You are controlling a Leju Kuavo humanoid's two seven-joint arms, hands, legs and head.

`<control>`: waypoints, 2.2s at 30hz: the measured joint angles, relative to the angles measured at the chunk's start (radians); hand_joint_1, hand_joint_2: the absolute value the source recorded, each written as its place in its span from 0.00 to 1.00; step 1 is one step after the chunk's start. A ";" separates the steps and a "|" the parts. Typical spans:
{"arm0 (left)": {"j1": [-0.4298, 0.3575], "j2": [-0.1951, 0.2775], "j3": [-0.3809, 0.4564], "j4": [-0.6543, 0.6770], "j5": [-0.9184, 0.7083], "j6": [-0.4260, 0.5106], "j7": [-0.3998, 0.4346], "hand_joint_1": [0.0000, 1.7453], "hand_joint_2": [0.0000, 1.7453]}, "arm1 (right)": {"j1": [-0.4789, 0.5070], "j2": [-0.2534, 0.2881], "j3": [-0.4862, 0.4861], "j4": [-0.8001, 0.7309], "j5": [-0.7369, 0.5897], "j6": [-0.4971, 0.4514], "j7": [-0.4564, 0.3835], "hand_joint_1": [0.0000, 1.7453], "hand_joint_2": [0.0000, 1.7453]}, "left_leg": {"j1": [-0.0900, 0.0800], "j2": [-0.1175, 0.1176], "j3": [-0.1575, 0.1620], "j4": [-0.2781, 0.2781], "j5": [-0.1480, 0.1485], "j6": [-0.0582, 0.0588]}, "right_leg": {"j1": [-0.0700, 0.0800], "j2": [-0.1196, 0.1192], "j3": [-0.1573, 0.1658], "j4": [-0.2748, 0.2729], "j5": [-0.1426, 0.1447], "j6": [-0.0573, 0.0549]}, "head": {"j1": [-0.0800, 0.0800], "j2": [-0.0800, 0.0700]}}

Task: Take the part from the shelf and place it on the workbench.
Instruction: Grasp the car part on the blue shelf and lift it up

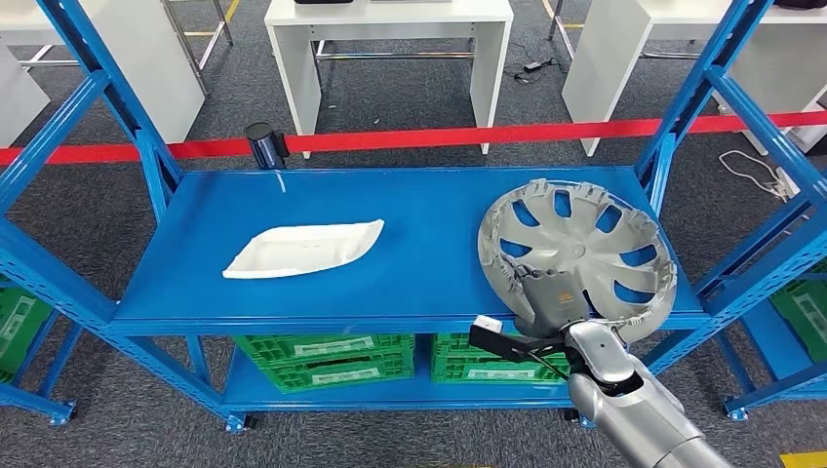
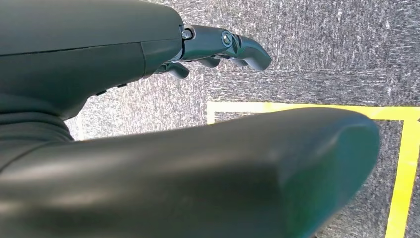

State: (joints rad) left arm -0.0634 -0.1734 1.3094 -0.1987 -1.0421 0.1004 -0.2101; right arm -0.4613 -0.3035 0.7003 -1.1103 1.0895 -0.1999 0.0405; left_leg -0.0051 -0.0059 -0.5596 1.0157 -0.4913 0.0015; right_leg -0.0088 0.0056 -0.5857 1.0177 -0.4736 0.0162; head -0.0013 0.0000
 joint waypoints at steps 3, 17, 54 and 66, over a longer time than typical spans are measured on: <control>0.001 -0.001 0.001 0.000 0.000 0.002 -0.005 0.00 0.00 | 0.007 0.000 -0.053 -0.059 0.065 -0.089 0.021 1.00 1.00 | 0.000 0.001 0.001 0.000 0.000 -0.001 | 0.000 0.001 -0.001 0.000 0.000 -0.001 | 0.000 0.000; 0.003 -0.002 0.012 0.000 0.000 0.003 -0.022 0.00 0.00 | 0.110 0.018 -0.169 -0.233 0.175 -0.176 0.027 1.00 1.00 | 0.002 -0.001 0.001 -0.002 -0.004 -0.003 | 0.002 0.000 -0.001 0.000 -0.006 -0.004 | 0.000 0.000; 0.004 -0.001 0.025 0.000 -0.002 -0.003 -0.023 0.00 0.00 | -0.003 0.026 -0.192 0.039 0.085 0.163 -0.004 0.00 1.00 | 0.002 -0.001 0.005 -0.002 -0.005 -0.003 | 0.002 0.000 0.003 0.000 -0.007 -0.004 | 0.000 0.000; 0.008 -0.001 0.026 0.000 -0.003 -0.007 -0.018 0.00 0.00 | -0.037 -0.121 -0.189 -0.009 -0.181 0.420 -0.037 0.00 1.00 | 0.001 -0.002 0.007 -0.002 -0.005 -0.002 | 0.001 -0.001 0.005 0.000 -0.007 -0.003 | 0.000 0.000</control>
State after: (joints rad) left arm -0.0556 -0.1742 1.3353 -0.1987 -1.0451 0.0938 -0.2276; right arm -0.4986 -0.4244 0.5116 -1.1195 0.9087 0.2203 0.0031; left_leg -0.0039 -0.0075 -0.5527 1.0141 -0.4963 -0.0008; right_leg -0.0074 0.0045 -0.5802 1.0175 -0.4810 0.0129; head -0.0011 0.0000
